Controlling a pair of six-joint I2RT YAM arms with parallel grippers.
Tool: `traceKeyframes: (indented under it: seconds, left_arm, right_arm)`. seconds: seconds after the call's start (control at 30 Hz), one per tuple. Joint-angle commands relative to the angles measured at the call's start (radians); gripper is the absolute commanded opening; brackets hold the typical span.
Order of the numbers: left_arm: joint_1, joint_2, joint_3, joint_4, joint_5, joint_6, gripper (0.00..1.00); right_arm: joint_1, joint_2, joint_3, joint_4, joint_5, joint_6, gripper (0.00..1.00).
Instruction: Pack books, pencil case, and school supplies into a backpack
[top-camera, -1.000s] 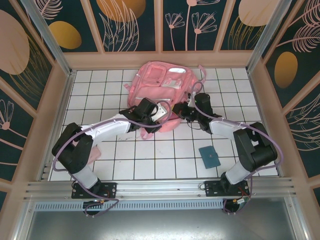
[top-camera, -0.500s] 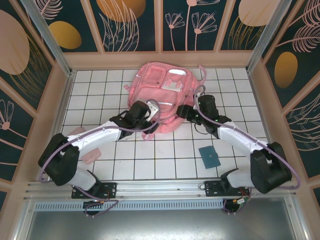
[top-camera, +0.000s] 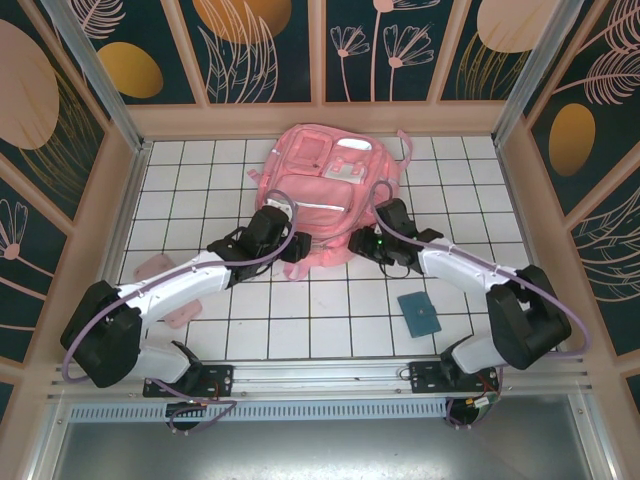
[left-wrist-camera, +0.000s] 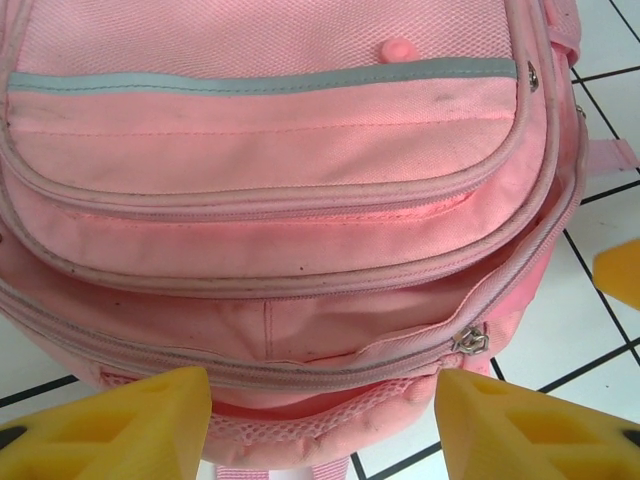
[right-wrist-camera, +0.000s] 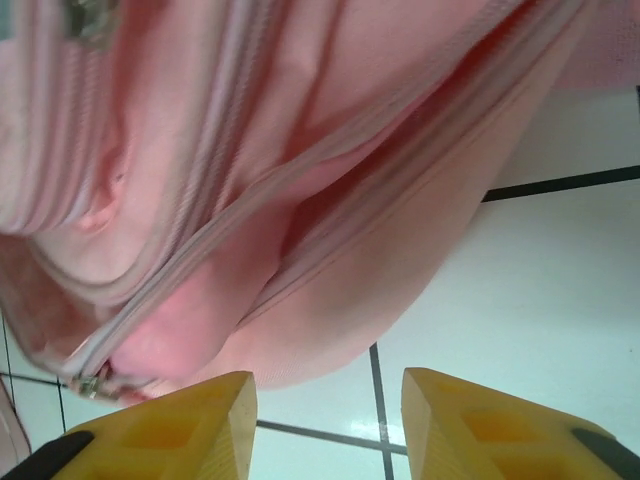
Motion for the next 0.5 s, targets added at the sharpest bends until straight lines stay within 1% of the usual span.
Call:
traceKeyframes:
  seconds: [0.0,0.1,0.13,0.17,0.2,0.27,0.33,0.4,0.47]
  left_arm:
    - [0.003,0.033,0.025,0.02,0.053,0.049,0.62]
    - [0.003,0.067,0.07,0.013,0.092,0.108,0.62]
    - [0.001,0.081,0.09,0.004,0.096,0.128,0.62]
    - [0.002,0.095,0.109,-0.008,0.101,0.147,0.62]
    - [0.001,0.107,0.125,-0.018,0.109,0.162,0.62]
    - [-0.002,0.135,0.179,-0.04,0.124,0.191,0.6]
    - [-0.007,0.163,0.212,-0.056,0.143,0.215,0.58]
    - [-0.014,0.193,0.241,-0.068,0.158,0.23,0.55]
    - [-0.023,0.225,0.271,-0.085,0.157,0.241,0.53]
  right_arm:
    - [-0.004,0.06,0.073,0.014,-0.004,0.156,0.48]
    - [-0.003,0.125,0.135,0.015,0.003,0.187,0.54]
    - [-0.005,0.149,0.159,0.005,0.006,0.194,0.54]
    - [-0.003,0.173,0.179,-0.011,0.014,0.203,0.53]
    - [-0.033,0.19,0.195,-0.02,0.013,0.206,0.48]
    - [-0.04,0.212,0.212,-0.039,0.022,0.215,0.42]
    - [-0.042,0.213,0.205,-0.036,0.026,0.218,0.33]
    - [-0.049,0.206,0.191,-0.033,0.025,0.228,0.3]
    - [-0.058,0.176,0.155,-0.001,0.019,0.242,0.32]
